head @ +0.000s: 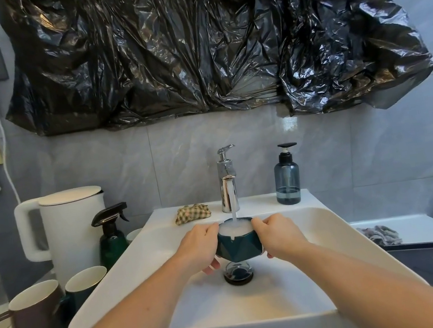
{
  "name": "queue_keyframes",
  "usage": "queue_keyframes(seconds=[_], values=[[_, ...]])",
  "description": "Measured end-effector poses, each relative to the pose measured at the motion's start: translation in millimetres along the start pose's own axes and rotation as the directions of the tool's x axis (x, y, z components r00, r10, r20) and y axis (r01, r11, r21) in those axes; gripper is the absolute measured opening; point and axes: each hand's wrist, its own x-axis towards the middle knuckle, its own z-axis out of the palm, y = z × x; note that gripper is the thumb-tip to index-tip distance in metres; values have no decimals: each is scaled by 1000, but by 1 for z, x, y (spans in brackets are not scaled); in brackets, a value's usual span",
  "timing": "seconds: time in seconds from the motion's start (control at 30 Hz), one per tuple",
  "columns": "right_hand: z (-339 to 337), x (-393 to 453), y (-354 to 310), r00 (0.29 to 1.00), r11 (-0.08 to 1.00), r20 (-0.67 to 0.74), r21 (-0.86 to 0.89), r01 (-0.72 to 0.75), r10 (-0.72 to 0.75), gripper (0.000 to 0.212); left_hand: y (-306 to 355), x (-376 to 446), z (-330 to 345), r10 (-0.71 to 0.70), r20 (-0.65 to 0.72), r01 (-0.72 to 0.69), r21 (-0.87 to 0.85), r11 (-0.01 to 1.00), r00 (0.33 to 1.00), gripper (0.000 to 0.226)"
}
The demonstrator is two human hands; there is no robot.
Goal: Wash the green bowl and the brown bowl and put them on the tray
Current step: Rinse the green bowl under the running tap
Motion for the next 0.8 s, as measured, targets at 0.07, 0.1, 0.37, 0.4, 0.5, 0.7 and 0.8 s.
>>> queue_keyframes(seconds=[0.07,0.1,0.37,0.4,0.5,0.7,0.8], values=[[0,-1,0,1000,1000,-5,0,6,-6,47,0,1,0,-3,5,3,-5,1000,1000,44],[0,-1,0,1000,1000,-3,3,8,-8,46,0,1,0,-4,9,4,-14,1000,1000,44],[-1,-2,0,999,999,-22,-17,40,-40,48,-1,2,1,4,17,-3,-54,999,1000,45],[0,-1,1,998,999,-34,-18,46,-47,49,-1,2,1,7,18,-6,-59,998,1000,45],[-1,0,1,995,997,-70,-25,67,-69,50,-2,3,1,14,23,-12,-88,996,1000,45],[-4,-1,1,990,996,-113,-10,89,-90,45,-3,6,2,14,37,-9,-140,990,999,45],[-4,-2,0,987,994,-122,16,107,-104,37,-3,5,2,28,33,-22,-150,988,999,44]])
